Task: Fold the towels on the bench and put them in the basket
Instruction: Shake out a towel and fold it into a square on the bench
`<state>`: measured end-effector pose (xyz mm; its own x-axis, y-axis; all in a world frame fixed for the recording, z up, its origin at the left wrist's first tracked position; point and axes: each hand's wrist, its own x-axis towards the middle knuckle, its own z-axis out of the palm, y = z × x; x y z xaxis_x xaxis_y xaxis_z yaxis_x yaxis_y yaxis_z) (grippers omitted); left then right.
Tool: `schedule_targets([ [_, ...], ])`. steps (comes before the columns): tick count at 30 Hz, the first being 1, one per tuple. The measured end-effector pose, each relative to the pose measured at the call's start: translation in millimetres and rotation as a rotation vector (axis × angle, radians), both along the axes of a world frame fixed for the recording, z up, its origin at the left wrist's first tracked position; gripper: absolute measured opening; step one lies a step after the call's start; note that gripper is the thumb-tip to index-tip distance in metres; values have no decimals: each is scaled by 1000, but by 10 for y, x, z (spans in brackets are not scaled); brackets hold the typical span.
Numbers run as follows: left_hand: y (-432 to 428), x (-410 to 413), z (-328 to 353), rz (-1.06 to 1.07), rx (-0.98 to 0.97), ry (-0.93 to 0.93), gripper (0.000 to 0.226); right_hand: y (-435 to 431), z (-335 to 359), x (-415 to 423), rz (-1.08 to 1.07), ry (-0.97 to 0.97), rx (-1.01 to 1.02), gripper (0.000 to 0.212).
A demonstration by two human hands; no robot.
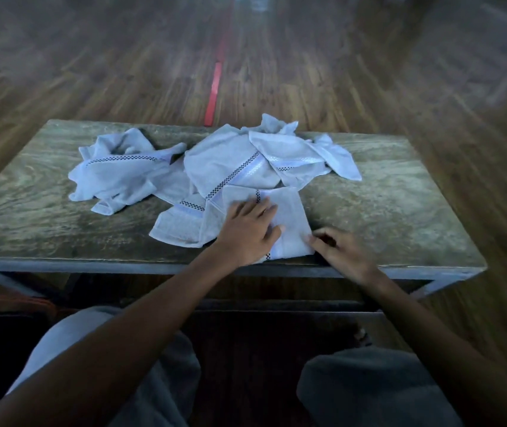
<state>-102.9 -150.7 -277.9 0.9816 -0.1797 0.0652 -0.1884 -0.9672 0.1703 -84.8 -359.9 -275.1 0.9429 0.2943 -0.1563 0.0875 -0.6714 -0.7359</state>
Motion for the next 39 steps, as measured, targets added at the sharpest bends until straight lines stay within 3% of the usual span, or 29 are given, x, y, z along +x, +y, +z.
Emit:
schedule_targets([
  [5, -65, 132, -86, 57, 97, 136, 67, 23, 33, 18, -29, 145, 220, 17],
  [8, -72, 132, -147, 103, 87, 115, 70, 39, -77, 85, 0, 142, 116, 16],
  [11, -80, 123, -180, 128, 69, 97, 71, 34, -176, 117, -100, 145, -12, 42],
  [16, -87, 124, -189, 140, 64, 70, 71, 76, -158, 95, -139, 156, 162, 18],
  [20, -98, 124, -191, 146, 78, 48, 70, 62, -145, 87, -63, 177, 67, 39],
  [24, -111, 129, -188, 166, 92, 48, 73, 28, -66, 77, 28, 191, 28, 43],
  [28, -103, 144, -185, 172, 84, 53, 74, -33, -128, 105, 46, 149, -106, 60],
  [35, -51, 148, -231, 99, 97, 9, 87, -7, -154, 122, -56, 70, 22, 49],
  [39, -28, 117, -233, 60, 87, -6, 89, 16, -206, 169, 3, 62, -46, 53],
])
